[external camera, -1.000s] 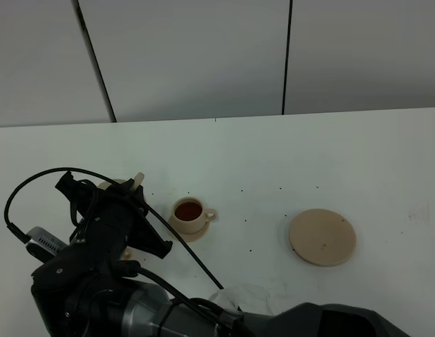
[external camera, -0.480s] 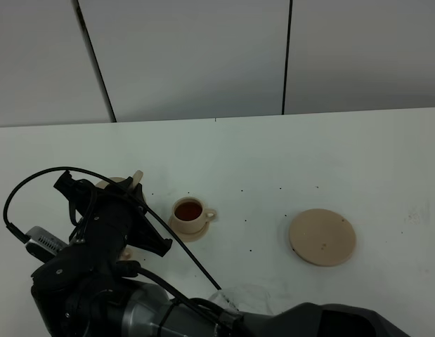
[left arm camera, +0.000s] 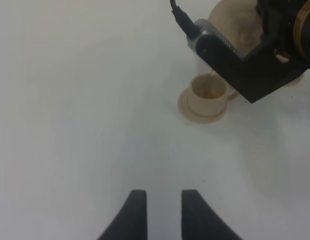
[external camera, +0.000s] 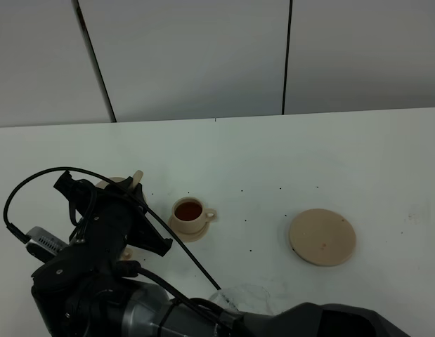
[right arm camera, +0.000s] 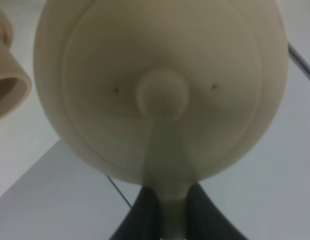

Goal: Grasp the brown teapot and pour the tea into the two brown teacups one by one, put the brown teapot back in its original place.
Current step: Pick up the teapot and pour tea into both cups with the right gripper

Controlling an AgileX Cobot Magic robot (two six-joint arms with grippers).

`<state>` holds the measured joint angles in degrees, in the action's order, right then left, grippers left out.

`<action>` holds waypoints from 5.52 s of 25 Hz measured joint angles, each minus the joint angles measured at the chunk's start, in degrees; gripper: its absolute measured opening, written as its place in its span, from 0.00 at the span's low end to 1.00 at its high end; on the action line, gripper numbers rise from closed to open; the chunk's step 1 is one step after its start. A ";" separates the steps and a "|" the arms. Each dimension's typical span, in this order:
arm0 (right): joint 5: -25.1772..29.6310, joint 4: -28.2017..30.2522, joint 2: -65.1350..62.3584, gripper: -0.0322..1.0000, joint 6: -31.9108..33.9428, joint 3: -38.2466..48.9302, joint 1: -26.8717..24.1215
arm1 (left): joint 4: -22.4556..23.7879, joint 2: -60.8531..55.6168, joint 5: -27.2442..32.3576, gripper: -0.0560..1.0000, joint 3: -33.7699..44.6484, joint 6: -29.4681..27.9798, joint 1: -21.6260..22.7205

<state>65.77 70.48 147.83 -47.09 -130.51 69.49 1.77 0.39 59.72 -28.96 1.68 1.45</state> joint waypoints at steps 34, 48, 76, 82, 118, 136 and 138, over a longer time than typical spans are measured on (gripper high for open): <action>-2.25 1.79 0.00 0.12 -4.75 0.17 0.00 | 0.00 0.00 0.00 0.28 0.00 0.05 0.00; -1.16 2.19 0.00 0.12 -6.11 0.17 0.00 | 0.00 0.00 0.00 0.28 0.00 0.05 0.00; -1.11 2.71 0.00 0.12 -6.88 0.17 0.00 | 0.00 0.00 0.00 0.28 0.00 0.00 0.00; -0.88 3.04 0.00 0.12 -6.95 0.17 0.00 | 0.00 0.00 0.00 0.28 0.00 0.05 0.00; -0.89 5.19 0.00 0.12 -7.32 0.17 0.77 | 0.00 0.00 0.00 0.28 0.00 -0.01 0.00; -0.57 5.20 0.00 0.12 -7.32 0.17 1.09 | 0.00 0.00 0.00 0.28 0.00 0.04 0.00; -0.51 5.20 0.00 0.12 -7.32 0.17 1.16 | 0.00 0.00 0.00 0.28 0.00 0.04 0.00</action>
<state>65.25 75.68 147.83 -54.41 -130.34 70.65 1.77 0.39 59.72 -28.96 1.72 1.45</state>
